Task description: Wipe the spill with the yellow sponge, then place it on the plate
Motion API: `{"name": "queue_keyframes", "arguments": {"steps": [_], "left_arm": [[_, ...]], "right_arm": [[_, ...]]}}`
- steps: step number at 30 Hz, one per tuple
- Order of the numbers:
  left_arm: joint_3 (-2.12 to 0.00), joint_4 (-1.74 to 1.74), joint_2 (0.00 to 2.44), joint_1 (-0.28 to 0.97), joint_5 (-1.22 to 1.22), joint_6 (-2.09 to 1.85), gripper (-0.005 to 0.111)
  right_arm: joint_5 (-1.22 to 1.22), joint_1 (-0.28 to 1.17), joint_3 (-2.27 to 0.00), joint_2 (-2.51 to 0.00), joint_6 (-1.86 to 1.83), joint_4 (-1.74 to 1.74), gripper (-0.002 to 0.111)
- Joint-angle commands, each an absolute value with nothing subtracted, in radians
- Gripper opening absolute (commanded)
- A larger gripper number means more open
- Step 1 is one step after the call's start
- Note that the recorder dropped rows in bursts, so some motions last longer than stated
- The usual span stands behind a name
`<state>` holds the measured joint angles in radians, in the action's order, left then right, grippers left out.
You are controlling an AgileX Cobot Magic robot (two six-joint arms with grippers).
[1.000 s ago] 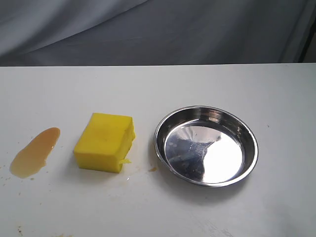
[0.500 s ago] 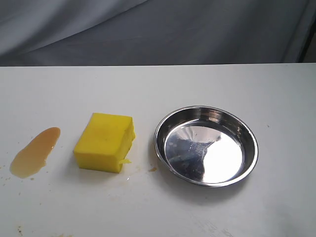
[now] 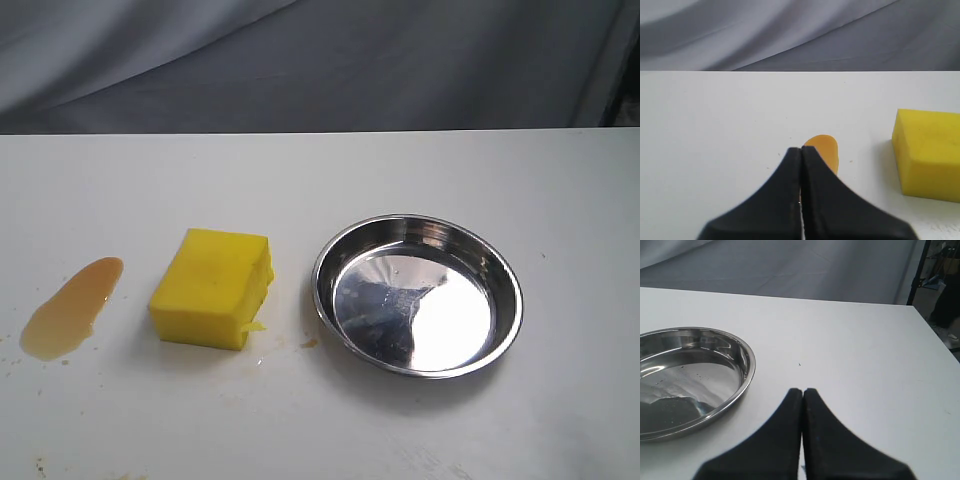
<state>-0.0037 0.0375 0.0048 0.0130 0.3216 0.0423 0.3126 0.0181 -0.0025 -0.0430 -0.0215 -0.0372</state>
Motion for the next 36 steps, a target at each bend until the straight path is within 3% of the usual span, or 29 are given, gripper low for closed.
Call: {"name": "queue_keyframes", "arguments": {"steps": [1, 7, 31, 36], "left_arm": [[0.000, 0.040, 0.000, 0.010, 0.310, 0.044, 0.000], [0.000, 0.129, 0.000, 0.010, 0.253, 0.015, 0.000], [0.000, 0.114, 0.000, 0.010, -0.694, 0.255, 0.000], [-0.067, 0.103, 0.002, 0.010, -0.675, 0.269, 0.000]], "right_arm": [[0.309, 0.011, 0.000, -0.039, -0.018, -0.033, 0.000], [0.309, 0.011, 0.000, -0.039, -0.018, -0.033, 0.000], [0.309, 0.011, 0.000, -0.039, -0.018, -0.033, 0.000], [0.309, 0.011, 0.000, -0.039, -0.018, -0.033, 0.000]]}}
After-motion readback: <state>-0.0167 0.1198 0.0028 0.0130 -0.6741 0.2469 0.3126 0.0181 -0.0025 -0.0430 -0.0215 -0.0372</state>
